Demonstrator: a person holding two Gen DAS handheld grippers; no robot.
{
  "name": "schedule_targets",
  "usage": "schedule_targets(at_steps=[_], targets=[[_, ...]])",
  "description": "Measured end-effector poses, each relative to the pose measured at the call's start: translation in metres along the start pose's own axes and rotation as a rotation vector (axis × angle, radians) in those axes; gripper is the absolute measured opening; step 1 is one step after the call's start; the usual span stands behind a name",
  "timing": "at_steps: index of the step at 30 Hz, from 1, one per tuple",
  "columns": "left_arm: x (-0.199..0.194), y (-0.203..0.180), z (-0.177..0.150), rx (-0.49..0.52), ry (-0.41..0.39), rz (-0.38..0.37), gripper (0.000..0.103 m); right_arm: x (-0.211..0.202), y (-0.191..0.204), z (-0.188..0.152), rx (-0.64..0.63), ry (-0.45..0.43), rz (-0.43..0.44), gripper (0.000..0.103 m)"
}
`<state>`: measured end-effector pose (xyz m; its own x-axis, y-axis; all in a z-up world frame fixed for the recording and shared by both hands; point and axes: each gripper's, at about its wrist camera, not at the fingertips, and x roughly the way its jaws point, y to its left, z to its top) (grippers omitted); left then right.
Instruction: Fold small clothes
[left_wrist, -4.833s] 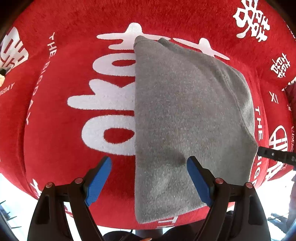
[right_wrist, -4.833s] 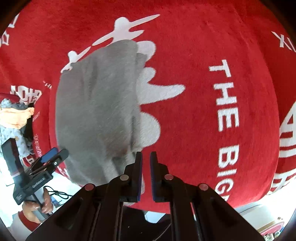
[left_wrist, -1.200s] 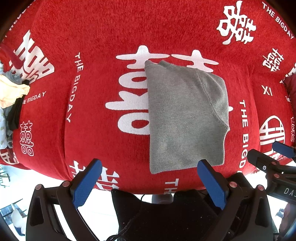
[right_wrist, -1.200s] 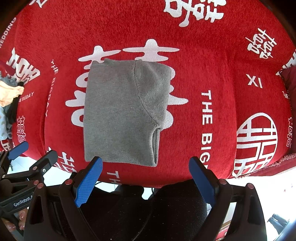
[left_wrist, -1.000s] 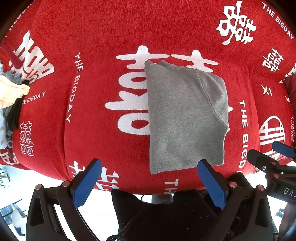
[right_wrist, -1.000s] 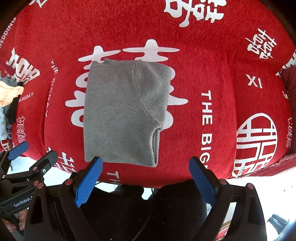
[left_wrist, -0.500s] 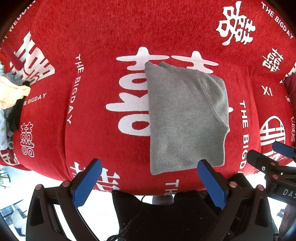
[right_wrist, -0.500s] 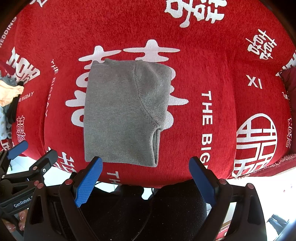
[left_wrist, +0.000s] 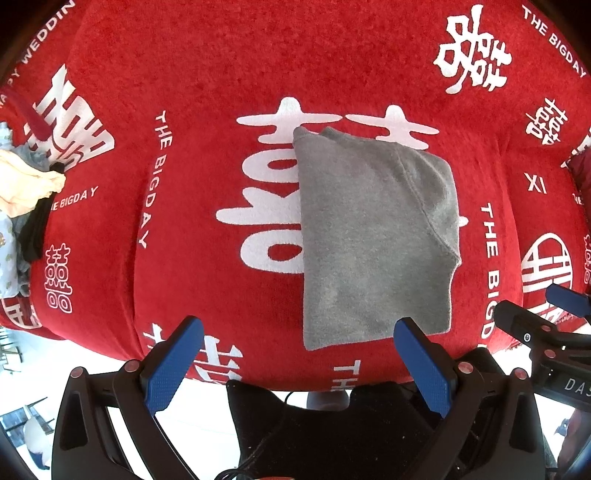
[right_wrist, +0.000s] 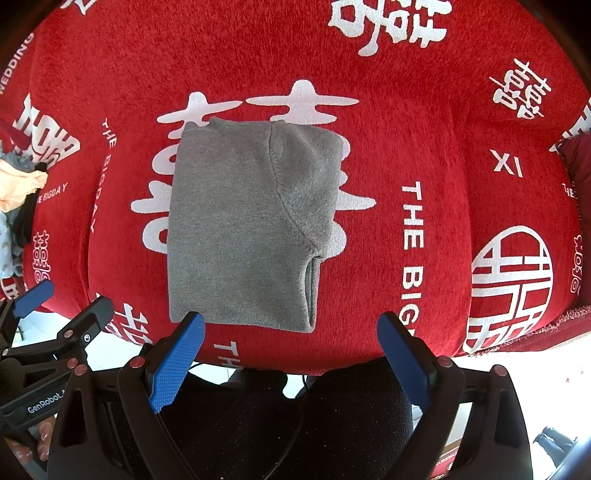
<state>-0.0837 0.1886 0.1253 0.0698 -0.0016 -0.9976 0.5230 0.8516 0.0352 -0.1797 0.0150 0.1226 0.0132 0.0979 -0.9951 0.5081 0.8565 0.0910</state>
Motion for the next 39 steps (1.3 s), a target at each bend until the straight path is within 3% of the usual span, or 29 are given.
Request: schedule_targets(at_steps=[32, 39], targets=[[0.0003, -0.0002, 0.0026, -0.025, -0.002, 0.005, 0.103, -0.0023, 0.006, 0.0015, -0.003, -0.004, -0.009, 0.096], [-0.0036, -0.0027, 0.0016, -0.002, -0.035, -0.004, 0.103, -0.0021, 0.0066, 0.0011, -0.004, -0.005, -0.009, 0.096]])
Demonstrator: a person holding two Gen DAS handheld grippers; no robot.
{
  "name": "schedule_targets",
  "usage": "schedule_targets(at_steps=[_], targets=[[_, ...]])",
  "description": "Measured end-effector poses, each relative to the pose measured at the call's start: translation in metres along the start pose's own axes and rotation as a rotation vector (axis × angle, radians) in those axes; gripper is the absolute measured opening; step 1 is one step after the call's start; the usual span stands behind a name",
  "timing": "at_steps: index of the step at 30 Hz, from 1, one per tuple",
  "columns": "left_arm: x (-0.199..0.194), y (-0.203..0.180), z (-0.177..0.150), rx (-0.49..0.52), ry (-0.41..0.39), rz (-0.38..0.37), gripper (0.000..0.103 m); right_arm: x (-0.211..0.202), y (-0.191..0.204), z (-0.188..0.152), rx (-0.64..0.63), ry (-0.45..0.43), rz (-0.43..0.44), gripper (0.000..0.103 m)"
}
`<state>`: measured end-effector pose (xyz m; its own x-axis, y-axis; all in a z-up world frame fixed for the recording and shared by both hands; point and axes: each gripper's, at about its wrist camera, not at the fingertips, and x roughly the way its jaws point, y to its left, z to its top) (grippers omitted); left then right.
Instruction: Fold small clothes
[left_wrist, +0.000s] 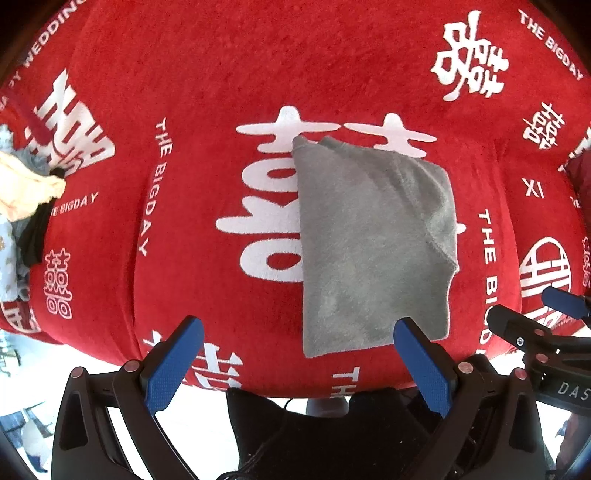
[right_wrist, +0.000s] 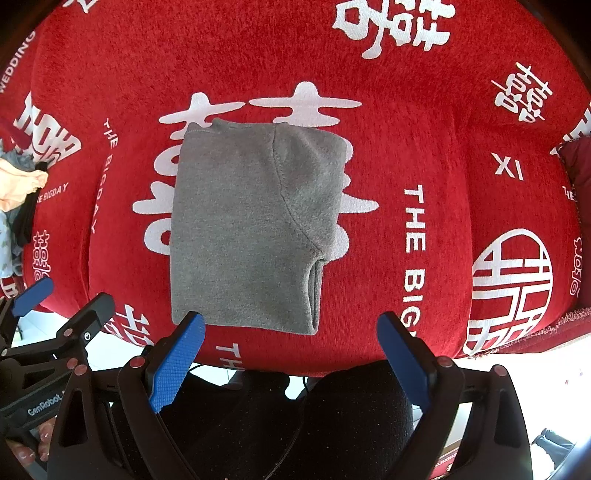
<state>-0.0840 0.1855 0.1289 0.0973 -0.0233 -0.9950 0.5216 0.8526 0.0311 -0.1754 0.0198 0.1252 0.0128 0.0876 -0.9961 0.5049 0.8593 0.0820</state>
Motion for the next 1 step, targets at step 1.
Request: schedule_targets(at_steps=[1], targets=[[-0.0006, -0.0006, 0.0, 0.003, -0.002, 0.0, 0.103, 0.0001, -0.0002, 0.0, 0.001, 0.0, 0.0, 0.096]])
